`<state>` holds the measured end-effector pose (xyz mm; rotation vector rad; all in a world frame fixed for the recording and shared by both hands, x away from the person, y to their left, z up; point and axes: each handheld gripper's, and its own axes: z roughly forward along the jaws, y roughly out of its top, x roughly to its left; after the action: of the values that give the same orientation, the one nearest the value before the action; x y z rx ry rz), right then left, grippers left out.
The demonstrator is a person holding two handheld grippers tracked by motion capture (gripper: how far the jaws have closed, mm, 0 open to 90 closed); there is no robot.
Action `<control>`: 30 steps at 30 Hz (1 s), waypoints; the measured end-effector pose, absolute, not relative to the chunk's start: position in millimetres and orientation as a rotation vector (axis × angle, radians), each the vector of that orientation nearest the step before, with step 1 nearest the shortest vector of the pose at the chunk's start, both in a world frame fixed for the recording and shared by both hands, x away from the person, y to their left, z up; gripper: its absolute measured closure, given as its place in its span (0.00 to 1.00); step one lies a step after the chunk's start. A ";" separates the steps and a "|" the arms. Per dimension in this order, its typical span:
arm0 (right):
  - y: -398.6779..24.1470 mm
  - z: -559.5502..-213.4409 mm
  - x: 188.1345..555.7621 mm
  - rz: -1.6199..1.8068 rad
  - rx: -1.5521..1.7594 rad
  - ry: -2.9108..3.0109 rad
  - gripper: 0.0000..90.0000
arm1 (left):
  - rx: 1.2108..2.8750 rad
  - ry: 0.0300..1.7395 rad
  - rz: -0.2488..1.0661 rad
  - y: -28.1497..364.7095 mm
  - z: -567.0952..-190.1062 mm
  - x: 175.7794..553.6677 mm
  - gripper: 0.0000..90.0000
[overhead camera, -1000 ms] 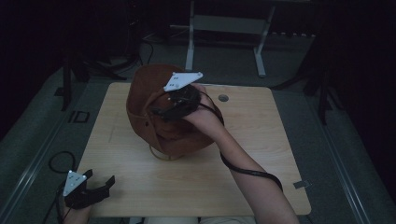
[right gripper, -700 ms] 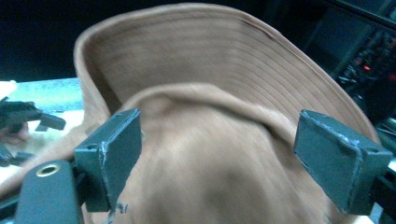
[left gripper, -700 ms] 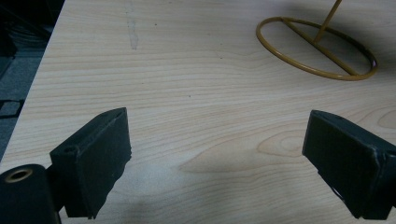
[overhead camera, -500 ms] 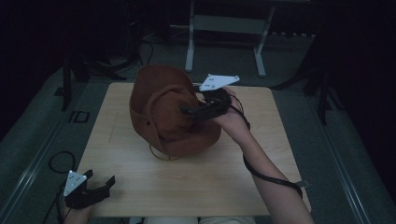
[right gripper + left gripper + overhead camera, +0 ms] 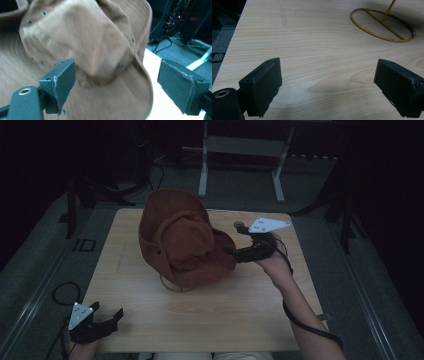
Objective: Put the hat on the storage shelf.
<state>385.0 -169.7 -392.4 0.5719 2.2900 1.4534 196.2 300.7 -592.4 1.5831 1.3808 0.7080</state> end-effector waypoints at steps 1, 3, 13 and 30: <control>-175.2 -396.4 385.0 1.456 0.588 2.293 0.16 | 1.584 1.381 0.708 300.7 -592.4 196.2 0.09; -185.4 -404.4 384.3 1.446 0.609 2.297 0.16 | 1.584 1.380 0.707 300.8 -592.4 196.1 0.09; -229.2 -443.6 380.6 1.421 0.750 2.284 0.16 | 1.593 1.371 0.714 299.8 -592.7 196.2 0.09; -270.0 -520.3 366.7 1.346 0.906 2.299 0.17 | 1.596 1.368 0.707 299.2 -592.9 195.9 0.09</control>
<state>366.7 -270.0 -520.3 0.9055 2.2991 1.3458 195.9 299.2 -592.9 1.5964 1.3681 0.7072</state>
